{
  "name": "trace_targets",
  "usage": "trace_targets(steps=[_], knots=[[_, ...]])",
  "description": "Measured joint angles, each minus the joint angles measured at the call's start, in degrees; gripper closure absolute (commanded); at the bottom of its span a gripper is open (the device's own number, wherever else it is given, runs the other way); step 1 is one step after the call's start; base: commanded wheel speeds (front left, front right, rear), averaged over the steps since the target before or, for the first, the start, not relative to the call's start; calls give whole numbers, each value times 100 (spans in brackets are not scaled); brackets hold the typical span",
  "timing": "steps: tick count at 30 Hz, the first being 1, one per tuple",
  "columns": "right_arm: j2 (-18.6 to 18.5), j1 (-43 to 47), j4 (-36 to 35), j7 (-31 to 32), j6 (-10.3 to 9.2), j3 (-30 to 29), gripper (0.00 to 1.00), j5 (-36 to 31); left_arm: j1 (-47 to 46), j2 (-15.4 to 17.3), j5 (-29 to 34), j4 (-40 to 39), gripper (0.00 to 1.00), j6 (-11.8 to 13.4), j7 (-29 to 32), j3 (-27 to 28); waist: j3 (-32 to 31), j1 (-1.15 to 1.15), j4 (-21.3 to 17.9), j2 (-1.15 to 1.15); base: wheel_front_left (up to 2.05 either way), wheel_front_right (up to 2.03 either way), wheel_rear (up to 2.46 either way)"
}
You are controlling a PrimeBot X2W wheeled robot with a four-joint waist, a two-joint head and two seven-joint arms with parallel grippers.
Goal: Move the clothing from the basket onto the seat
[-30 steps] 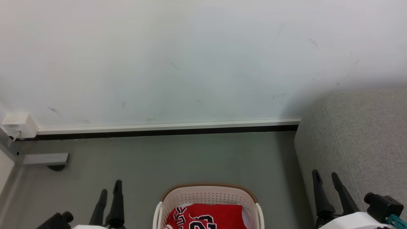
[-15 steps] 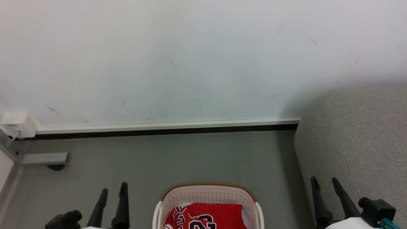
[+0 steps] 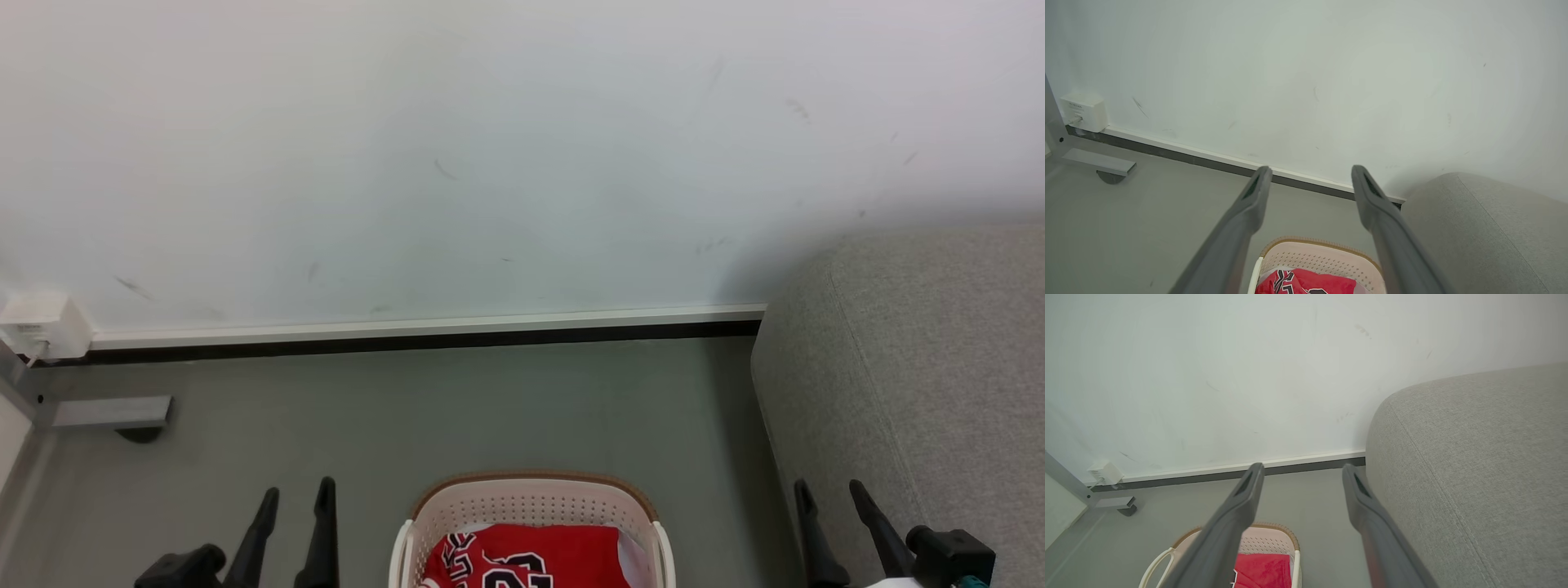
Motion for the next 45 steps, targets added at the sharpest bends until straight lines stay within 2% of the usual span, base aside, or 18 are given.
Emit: trace_targets(steps=[12, 31, 45], knots=[[-8, -12, 91, -147, 0, -3, 0, -376, 29, 7, 513, -33, 0, -20, -118, -25, -8, 0, -31, 0, 0, 0, 0], [-26, -42, 121, -336, 0, 40, 0, -1024, 55, 19, 866, 130, 0, -82, -324, -120, -3, 0, -43, 0, 0, 0, 0], [-33, -31, -30, -365, 0, -67, 0, -945, 55, 23, 673, 320, 0, -108, -357, -82, -4, 0, -75, 0, 0, 0, 0]])
